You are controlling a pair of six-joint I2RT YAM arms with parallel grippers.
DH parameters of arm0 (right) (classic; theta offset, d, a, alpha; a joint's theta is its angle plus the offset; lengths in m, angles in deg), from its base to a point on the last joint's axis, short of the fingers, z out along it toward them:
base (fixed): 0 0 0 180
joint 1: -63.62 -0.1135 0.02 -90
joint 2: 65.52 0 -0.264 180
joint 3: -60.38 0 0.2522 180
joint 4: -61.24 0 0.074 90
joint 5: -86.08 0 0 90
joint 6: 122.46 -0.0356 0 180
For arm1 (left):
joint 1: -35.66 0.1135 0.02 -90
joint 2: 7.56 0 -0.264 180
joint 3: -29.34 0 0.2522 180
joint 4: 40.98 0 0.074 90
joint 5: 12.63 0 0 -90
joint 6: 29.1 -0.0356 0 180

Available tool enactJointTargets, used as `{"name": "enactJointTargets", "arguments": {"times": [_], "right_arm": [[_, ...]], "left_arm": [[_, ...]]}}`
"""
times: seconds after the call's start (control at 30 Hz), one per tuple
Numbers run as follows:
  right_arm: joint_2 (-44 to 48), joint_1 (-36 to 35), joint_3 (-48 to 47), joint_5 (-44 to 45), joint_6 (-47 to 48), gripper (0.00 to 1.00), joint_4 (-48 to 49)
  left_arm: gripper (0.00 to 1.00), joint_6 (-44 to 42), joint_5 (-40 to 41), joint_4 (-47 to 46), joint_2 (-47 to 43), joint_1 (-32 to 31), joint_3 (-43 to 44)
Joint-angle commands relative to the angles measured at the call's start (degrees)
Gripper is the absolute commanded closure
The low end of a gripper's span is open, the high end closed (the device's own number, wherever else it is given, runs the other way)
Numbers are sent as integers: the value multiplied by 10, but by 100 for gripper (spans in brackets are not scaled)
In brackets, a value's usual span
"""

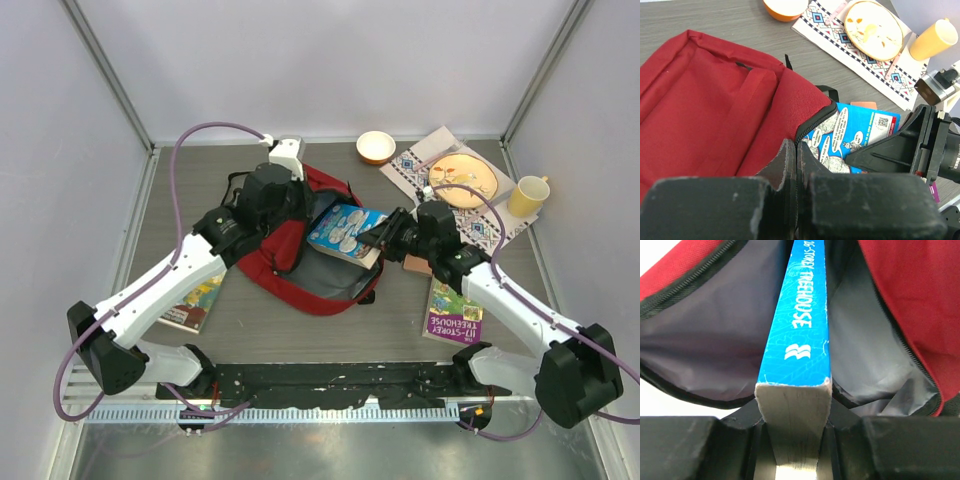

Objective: Pack the student bag
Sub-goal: Place the book in the student bag.

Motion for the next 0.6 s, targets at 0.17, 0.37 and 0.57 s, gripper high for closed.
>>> {"name": "enactJointTargets", "arguments": {"times": [0.17, 0.37, 0.57], "right_arm": [[38, -26, -20, 33, 20, 99, 12], [12, -74, -19, 32, -8, 99, 82], [-9, -104, -45, 53, -1, 99, 80]], "left_arm": [[100, -14, 18, -42, -15, 2, 43], [100, -12, 14, -42, -2, 2, 50], [100, -4, 17, -41, 3, 2, 45]]}}
